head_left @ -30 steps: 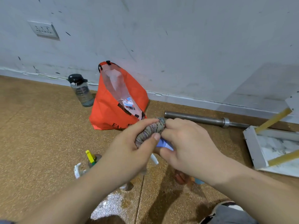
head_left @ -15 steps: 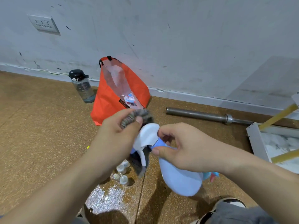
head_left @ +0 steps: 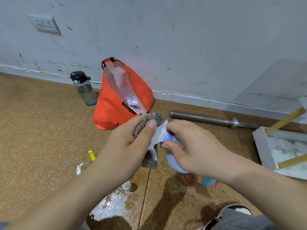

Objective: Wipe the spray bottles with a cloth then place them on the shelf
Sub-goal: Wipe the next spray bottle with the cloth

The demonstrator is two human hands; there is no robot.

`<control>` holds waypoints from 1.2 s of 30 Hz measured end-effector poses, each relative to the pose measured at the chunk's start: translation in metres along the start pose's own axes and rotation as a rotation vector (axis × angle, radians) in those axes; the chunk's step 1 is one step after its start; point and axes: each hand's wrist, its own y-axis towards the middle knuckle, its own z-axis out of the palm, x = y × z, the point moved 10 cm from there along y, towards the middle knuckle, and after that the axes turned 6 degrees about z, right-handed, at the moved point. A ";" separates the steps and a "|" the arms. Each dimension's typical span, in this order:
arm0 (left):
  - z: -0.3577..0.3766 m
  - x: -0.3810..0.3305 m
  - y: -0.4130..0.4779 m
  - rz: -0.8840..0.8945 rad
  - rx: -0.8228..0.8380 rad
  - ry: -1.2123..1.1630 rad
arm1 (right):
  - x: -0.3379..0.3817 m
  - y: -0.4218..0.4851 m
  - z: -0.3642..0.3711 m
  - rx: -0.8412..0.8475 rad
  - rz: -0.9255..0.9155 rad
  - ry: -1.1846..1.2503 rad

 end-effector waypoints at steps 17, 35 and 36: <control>-0.020 -0.019 -0.009 0.279 -0.203 0.607 | -0.030 0.007 -0.001 -0.008 0.402 0.559; 0.038 0.007 -0.028 0.311 0.064 0.657 | -0.058 -0.017 0.019 0.024 0.751 0.907; 0.029 0.010 -0.023 0.208 0.016 0.565 | -0.057 -0.015 0.012 0.018 0.710 0.872</control>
